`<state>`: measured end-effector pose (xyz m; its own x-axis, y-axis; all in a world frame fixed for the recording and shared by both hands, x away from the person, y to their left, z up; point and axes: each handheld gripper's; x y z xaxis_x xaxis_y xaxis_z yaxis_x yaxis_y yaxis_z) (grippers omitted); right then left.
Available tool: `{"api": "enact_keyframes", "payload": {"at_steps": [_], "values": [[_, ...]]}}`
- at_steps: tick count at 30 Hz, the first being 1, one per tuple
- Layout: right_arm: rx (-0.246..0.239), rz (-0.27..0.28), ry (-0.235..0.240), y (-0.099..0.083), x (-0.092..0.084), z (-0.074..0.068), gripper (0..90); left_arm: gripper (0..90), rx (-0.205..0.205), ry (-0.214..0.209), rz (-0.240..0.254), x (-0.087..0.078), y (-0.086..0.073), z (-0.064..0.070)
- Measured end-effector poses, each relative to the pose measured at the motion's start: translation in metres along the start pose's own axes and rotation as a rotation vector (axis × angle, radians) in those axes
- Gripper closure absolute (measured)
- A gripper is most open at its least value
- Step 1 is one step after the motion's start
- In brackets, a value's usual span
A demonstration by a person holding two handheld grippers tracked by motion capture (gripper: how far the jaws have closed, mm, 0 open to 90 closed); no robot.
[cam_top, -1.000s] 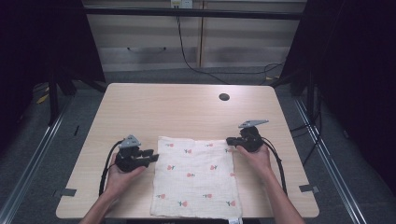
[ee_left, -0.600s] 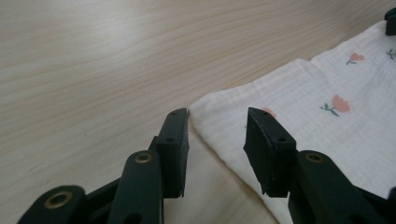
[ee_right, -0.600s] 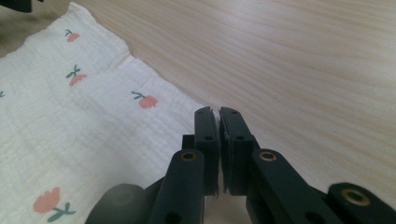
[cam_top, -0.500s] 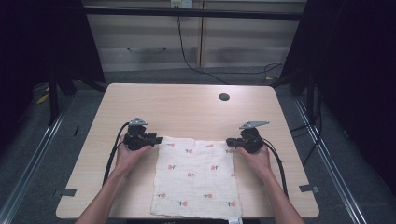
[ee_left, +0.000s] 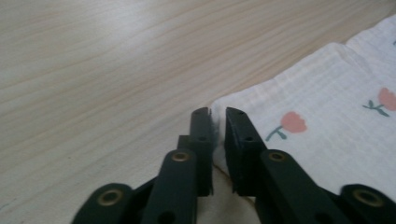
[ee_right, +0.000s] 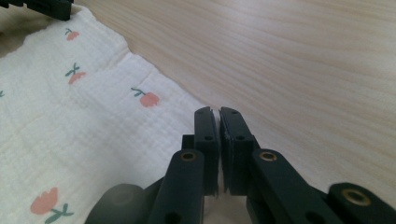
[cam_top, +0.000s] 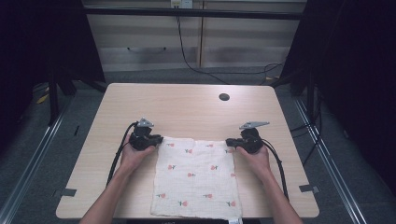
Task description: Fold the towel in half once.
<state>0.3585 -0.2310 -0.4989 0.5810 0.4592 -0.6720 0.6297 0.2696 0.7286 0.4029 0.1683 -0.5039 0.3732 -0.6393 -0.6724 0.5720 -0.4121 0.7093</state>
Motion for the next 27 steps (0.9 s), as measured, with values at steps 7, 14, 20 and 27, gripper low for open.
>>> {"api": "enact_keyframes", "payload": {"at_steps": [7,14,20,27], "values": [[-0.006,-0.006,0.007,0.002,0.000,0.000,86.6,87.6,-0.057,-0.053,0.012,-0.001,-0.001,0.001],[-0.009,0.019,0.005,0.009,-0.009,-0.001,86.5,88.0,-0.058,-0.115,0.063,-0.012,0.005,0.006],[-0.009,0.053,0.010,0.018,-0.020,-0.001,86.4,88.0,-0.039,-0.136,0.088,-0.024,0.013,0.011],[-0.006,0.074,0.006,0.023,-0.027,0.001,86.5,88.1,-0.026,-0.148,0.125,-0.036,0.025,0.016]]}}
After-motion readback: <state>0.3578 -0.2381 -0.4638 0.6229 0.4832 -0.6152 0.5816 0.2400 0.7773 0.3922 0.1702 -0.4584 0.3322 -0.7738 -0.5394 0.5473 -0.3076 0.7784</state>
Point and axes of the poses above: each handheld gripper's, and its own axes: x roughly forward along the jaws, y roughly out of its top, z roughly to its right, and after that the axes turned 7 degrees about -y, right-handed
